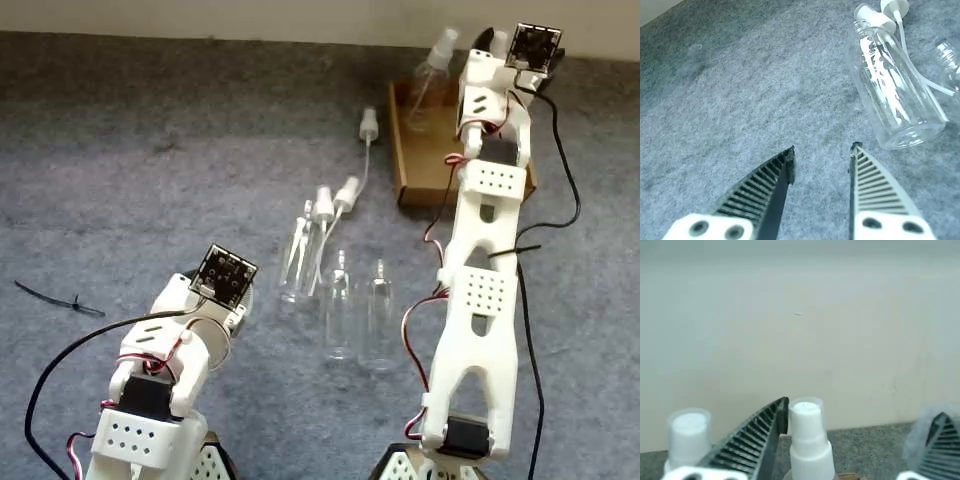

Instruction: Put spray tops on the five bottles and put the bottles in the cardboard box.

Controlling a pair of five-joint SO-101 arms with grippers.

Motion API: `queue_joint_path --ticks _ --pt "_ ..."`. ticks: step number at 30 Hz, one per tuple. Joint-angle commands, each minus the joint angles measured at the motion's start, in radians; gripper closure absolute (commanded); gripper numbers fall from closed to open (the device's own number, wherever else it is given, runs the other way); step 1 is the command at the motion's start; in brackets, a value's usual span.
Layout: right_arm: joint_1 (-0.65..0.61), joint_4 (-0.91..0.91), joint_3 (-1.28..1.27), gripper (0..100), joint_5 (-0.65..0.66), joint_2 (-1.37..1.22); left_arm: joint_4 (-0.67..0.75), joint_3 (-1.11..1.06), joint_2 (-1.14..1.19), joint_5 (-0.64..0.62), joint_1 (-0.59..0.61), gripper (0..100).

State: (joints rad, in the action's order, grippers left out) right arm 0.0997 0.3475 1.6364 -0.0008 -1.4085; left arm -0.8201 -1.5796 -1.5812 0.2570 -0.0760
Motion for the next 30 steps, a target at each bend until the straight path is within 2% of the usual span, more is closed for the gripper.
queue_joint_path --ticks 1,21,30 --pt "-0.004 0.001 0.148 61.1 -0.012 0.097 0.021 0.007 -0.001 0.005 0.015 82" --pt "0.002 0.073 0.148 61.1 -0.012 0.291 0.021 0.007 -0.001 0.005 0.015 82" --pt "0.025 0.36 0.148 61.2 -0.014 0.565 0.021 0.007 -0.001 0.006 0.016 82"
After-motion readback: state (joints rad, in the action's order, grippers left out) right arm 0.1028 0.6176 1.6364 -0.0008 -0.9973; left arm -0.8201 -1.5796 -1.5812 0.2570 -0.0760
